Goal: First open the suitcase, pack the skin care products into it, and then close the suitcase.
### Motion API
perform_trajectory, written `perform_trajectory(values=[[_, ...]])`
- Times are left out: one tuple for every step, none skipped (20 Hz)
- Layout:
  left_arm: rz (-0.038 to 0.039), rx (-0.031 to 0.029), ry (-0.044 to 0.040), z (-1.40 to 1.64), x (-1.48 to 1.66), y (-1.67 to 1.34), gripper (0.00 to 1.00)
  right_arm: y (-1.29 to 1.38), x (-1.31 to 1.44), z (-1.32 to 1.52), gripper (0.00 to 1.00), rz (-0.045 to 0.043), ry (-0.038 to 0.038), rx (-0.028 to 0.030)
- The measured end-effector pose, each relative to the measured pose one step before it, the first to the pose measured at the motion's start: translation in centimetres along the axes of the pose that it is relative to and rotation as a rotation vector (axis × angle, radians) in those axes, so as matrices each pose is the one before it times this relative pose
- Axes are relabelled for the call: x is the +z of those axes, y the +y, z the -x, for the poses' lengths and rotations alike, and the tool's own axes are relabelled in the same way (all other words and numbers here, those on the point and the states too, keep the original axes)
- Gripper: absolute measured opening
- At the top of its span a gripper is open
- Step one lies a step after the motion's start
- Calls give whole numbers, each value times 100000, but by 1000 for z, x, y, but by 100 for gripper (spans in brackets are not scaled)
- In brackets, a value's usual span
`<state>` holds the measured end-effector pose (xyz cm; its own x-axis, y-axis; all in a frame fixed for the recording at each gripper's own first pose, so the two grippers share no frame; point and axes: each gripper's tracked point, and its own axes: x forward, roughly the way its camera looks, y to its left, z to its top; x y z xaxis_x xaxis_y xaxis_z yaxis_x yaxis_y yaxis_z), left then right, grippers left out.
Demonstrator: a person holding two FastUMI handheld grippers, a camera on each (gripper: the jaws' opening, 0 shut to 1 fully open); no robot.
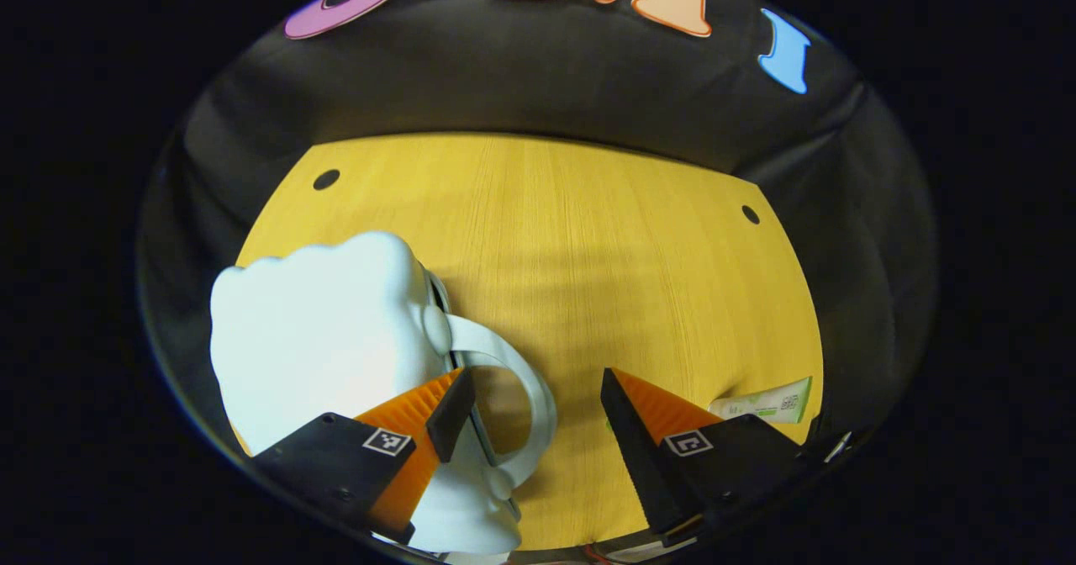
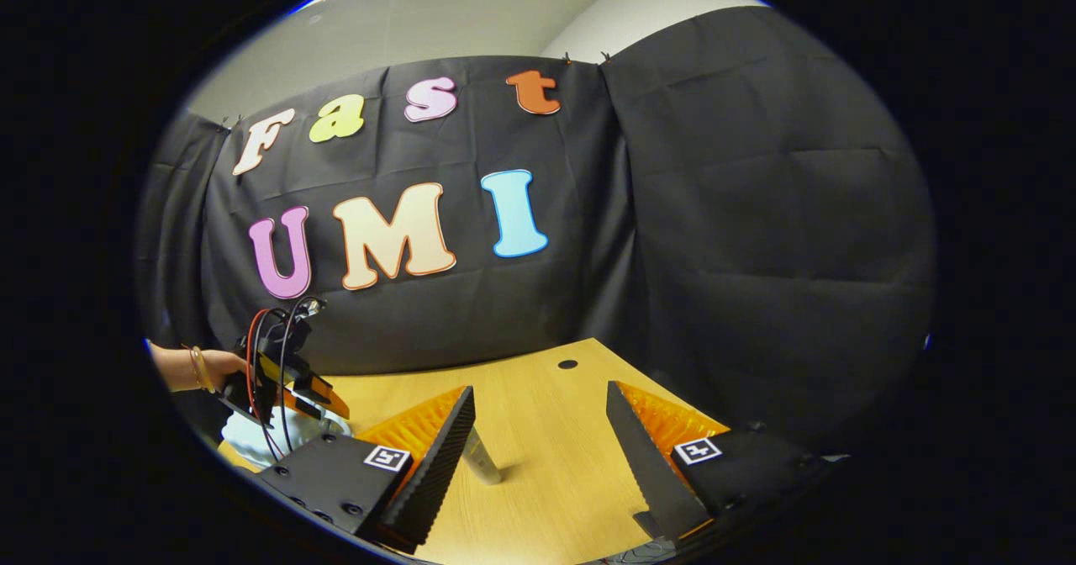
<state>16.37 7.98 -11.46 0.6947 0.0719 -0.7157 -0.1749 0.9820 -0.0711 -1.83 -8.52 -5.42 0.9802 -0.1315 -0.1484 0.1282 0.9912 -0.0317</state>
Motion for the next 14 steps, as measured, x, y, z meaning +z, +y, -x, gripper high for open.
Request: perform_trajectory(values=[[-274, 404, 1597, -501, -87, -139, 88, -252, -180, -133, 98, 315, 291, -646], [-535, 529, 1375, -539, -65, -53, 88, -158, -167, -103, 98, -75, 635, -335], [-622, 1014, 2115, -515, -131, 12, 88, -104, -170, -145, 98, -304, 767, -67], [0, 1229, 2275, -405, -240, 62, 87, -113, -150, -222, 98, -253, 592, -115], [345, 795, 2205, -541, -220, -109, 85, -158, -143, -163, 98, -108, 302, -103], [764, 1234, 2656, -509, -307, 133, 83, -135, 13, -204, 98, 42, 126, -233], [911, 950, 2204, -525, -303, 211, 76, -117, -76, -101, 98, 117, -106, -239], [1376, 1772, 2081, -365, -352, 371, 72, -223, 2, -202, 98, 184, -112, -491], [1849, 1357, 1882, -484, -314, 404, 62, -284, -265, -162, 98, 2, 342, -415], [1901, 616, 1763, -273, -183, 18, 57, -297, -162, -122, 98, -130, 513, -610], [1527, -159, 1049, -220, -66, 6, 43, -455, -300, -50, 98, -408, 647, -667], [631, -483, 670, -330, -67, -138, 38, -358, -239, -41, 98, -696, 745, -632], [73, 254, 1200, -258, -232, -34, 37, -310, -239, -147, 98, -755, 494, -502], [-44, 264, 901, -328, -75, 38, 34, -230, -69, -81, 98, -582, 468, -460]])
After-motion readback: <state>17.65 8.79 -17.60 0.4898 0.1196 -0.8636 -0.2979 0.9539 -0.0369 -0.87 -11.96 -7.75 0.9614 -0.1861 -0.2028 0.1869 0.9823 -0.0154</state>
